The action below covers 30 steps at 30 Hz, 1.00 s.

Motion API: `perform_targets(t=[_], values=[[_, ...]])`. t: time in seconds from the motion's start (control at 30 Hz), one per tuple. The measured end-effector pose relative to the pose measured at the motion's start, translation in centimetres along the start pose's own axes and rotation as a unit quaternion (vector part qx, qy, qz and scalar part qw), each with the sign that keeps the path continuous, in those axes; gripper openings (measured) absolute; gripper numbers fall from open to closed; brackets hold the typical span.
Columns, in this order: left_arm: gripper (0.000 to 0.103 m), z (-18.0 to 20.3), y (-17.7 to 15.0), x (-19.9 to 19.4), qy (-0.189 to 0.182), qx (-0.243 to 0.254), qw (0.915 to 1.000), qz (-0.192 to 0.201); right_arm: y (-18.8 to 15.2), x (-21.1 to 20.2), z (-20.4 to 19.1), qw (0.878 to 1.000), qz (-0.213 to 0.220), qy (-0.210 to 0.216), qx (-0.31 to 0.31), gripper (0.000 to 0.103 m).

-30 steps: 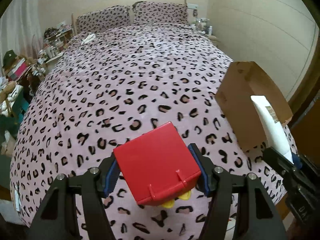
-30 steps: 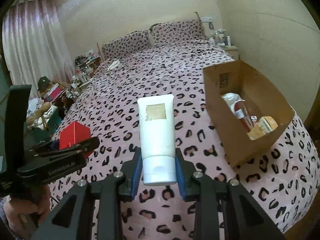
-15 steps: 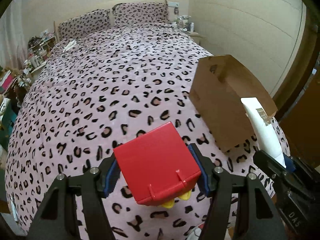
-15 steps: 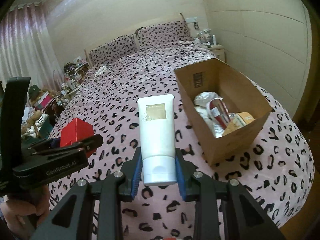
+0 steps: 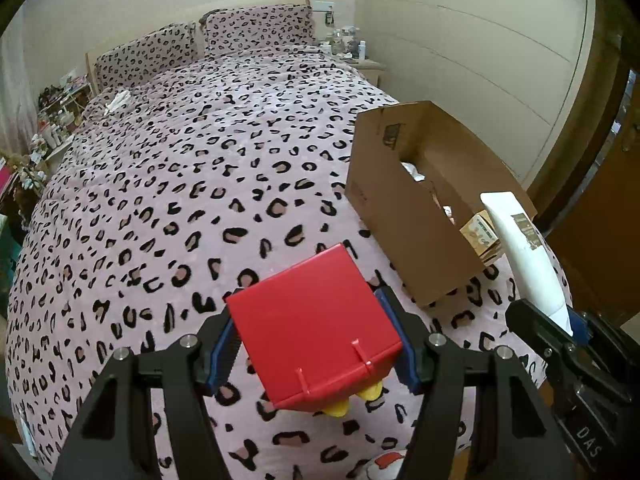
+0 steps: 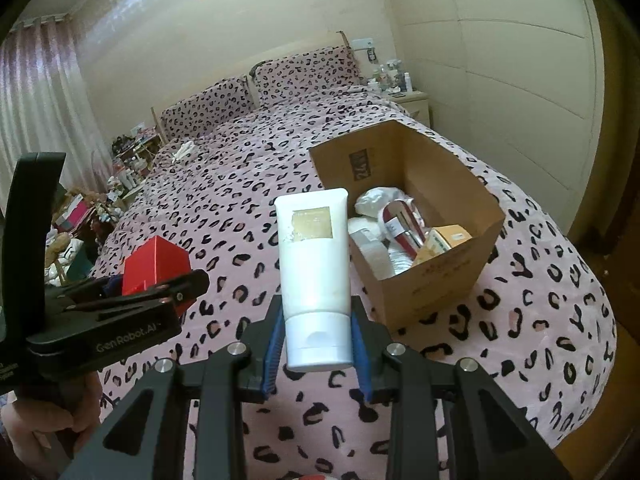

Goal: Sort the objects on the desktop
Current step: 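Lift the red block and white tube with both tools and carry them toward the box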

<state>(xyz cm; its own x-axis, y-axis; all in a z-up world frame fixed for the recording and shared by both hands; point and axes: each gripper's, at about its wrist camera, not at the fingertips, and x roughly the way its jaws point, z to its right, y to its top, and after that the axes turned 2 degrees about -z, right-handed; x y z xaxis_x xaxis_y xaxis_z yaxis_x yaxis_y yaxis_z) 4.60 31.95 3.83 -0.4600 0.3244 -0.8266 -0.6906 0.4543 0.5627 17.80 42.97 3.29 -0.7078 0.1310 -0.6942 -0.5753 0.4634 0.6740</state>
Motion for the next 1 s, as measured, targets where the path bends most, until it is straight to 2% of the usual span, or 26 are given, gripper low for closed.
perform_targets(t=[1.0], values=[[0.065,8.0,3.6,1.9,-0.043,0.065,0.997,0.005,1.1,-1.1,6.1,0.998,0.018,-0.039,0.038,0.031]])
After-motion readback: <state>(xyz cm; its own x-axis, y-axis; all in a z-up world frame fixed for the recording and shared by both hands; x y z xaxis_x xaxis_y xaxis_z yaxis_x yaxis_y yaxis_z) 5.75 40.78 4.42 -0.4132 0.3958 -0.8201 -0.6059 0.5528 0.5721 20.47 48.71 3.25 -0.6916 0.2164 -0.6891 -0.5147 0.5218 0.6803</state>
